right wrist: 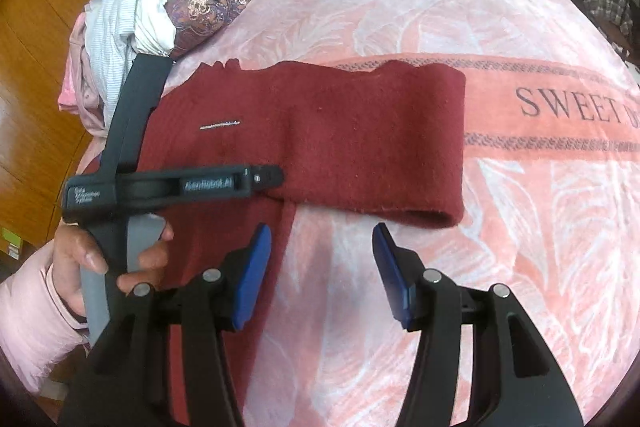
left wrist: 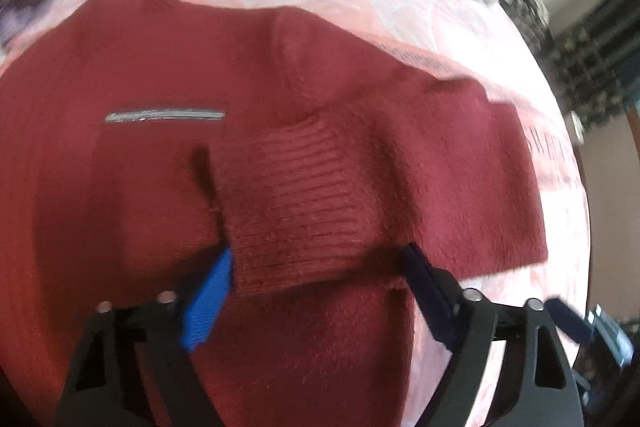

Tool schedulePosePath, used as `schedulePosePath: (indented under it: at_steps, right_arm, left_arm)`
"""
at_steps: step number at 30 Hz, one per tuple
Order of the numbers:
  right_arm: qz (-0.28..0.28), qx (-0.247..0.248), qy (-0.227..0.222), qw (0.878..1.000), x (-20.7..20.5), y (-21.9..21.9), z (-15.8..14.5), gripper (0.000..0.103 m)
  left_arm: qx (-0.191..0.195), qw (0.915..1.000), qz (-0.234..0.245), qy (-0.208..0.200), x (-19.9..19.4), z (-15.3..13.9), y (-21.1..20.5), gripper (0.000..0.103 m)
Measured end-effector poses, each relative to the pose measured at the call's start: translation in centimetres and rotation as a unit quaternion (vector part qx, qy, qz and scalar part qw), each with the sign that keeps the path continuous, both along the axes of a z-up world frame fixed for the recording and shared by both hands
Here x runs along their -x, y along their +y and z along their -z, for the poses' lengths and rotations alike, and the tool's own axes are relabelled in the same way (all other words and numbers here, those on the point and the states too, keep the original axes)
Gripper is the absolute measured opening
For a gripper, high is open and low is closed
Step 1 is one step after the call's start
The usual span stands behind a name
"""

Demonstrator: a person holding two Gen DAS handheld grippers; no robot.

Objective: Fold small clothes

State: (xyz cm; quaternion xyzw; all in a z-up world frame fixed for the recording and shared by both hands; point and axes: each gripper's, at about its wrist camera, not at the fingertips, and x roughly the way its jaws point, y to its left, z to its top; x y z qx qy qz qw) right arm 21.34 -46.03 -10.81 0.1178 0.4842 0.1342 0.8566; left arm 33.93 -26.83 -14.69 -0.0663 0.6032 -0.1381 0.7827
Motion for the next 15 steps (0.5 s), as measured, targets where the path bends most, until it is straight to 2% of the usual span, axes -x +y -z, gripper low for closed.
schedulePosePath:
  at_steps: [1,3,5,6,7,11,15]
  right_arm:
    - [0.001,-0.004,0.001,1.0,0.1,-0.1,0.1,0.054]
    - [0.006,-0.006,0.0,1.0,0.3,-0.4,0.2,0.054]
    - [0.013,-0.01,0.001,1.0,0.4,-0.7,0.3,0.054]
    - [0.015,-0.015,0.002,1.0,0.4,-0.7,0.3,0.053]
    - [0.016,-0.018,0.002,1.0,0.4,-0.8,0.3,0.053]
    - [0.019,-0.017,-0.001,1.0,0.5,-0.5,0.0,0.052]
    - [0.023,-0.02,-0.004,1.0,0.8,-0.5,-0.4,0.052]
  left_arm:
    - [0.002,1.0,-0.006,-0.002,0.1,0.0,0.2,0.057]
    - [0.01,0.9999,-0.006,-0.004,0.0,-0.1,0.5,0.047]
    - [0.027,0.9995,0.014,-0.001,0.1,-0.3,0.2,0.031]
    - [0.035,0.9991,0.024,-0.001,0.0,-0.5,0.1,0.02]
    - [0.042,0.9986,0.034,-0.003,0.1,-0.7,-0.1,0.016]
    - [0.048,0.9969,0.051,-0.035,0.6,-2.5,-0.3,0.013]
    - [0.052,0.9945,0.043,-0.08,0.7,-5.2,1.5,0.013]
